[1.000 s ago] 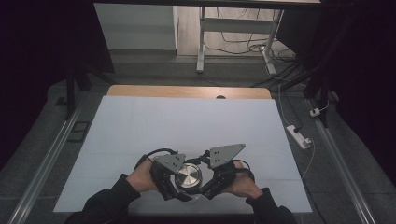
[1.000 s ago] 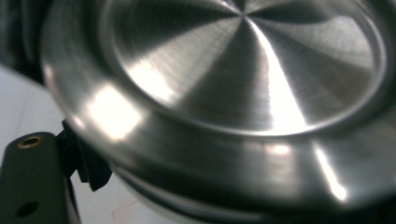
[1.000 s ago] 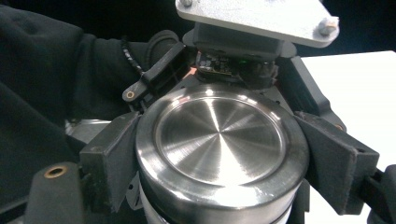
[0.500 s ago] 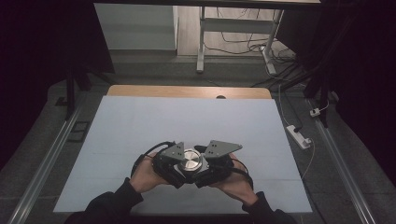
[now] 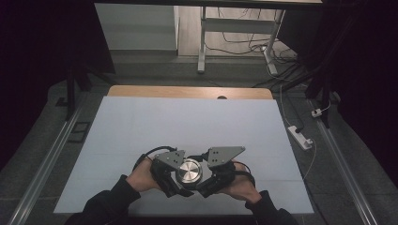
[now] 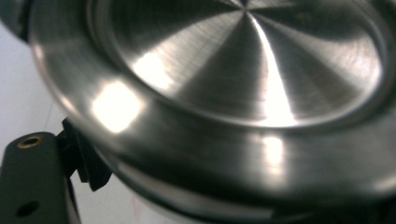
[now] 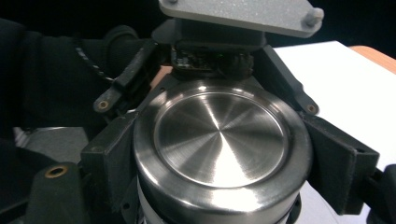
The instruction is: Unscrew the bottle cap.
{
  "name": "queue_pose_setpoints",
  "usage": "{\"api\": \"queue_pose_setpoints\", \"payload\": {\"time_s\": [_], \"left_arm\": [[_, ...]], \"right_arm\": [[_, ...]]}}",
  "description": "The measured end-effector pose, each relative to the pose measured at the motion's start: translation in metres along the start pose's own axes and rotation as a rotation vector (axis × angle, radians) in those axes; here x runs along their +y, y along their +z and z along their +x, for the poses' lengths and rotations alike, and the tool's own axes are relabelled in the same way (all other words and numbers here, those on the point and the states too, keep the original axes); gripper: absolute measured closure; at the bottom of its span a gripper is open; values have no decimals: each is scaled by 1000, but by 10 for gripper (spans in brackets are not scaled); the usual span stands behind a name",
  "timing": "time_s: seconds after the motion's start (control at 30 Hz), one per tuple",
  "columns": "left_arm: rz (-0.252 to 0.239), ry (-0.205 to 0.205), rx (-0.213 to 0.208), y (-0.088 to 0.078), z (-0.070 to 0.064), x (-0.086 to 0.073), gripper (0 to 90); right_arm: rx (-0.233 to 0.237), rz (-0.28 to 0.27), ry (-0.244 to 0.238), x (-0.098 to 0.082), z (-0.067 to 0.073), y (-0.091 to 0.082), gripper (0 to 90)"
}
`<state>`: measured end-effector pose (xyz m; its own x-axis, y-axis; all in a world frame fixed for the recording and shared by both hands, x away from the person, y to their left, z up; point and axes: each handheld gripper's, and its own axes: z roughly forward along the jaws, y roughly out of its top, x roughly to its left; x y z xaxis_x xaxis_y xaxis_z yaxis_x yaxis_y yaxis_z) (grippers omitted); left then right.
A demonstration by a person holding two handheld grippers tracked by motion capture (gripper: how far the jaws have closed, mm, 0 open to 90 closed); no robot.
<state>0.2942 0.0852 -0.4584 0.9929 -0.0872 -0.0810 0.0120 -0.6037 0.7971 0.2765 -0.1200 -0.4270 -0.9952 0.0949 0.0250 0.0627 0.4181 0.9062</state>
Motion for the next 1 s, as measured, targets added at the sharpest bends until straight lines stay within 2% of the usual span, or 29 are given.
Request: {"api": "queue_pose_setpoints", "payload": {"time_s": [0.03,0.13,0.2,0.23,0.3,0.37,0.43,0.5,0.53,0.57,0.63,0.77,1.0], "left_arm": [[-3,21,-26,0,-1,0,152],[-2,39,-65,0,-1,0,152],[-1,65,-95,1,-1,0,152],[-1,65,-95,1,-1,0,152],[0,84,-135,2,-2,1,152],[0,92,-147,3,-2,1,152],[8,112,-168,5,-2,2,152],[34,122,-153,8,-4,1,152],[30,117,-146,9,-3,1,152],[22,106,-146,9,-1,0,152],[26,101,-109,9,0,0,152],[18,74,-54,6,3,-4,152],[31,28,46,1,9,-9,152]], "right_arm": [[12,-3,-9,0,0,0,185],[44,-9,-26,0,1,-1,185],[77,-17,-27,-1,1,-1,186],[92,-22,-28,-2,1,0,185],[118,-28,-36,-2,2,0,186],[131,-30,-40,-3,2,0,186],[170,-46,-47,-4,2,-1,186],[215,-104,-17,-3,-1,-6,187],[214,-104,-16,-1,-2,-8,187],[181,-93,-30,-1,-1,-9,187],[175,-97,-24,-2,-3,-11,186],[127,-58,-37,-3,-5,-11,186],[42,-59,-26,-4,-10,-18,185]]}}
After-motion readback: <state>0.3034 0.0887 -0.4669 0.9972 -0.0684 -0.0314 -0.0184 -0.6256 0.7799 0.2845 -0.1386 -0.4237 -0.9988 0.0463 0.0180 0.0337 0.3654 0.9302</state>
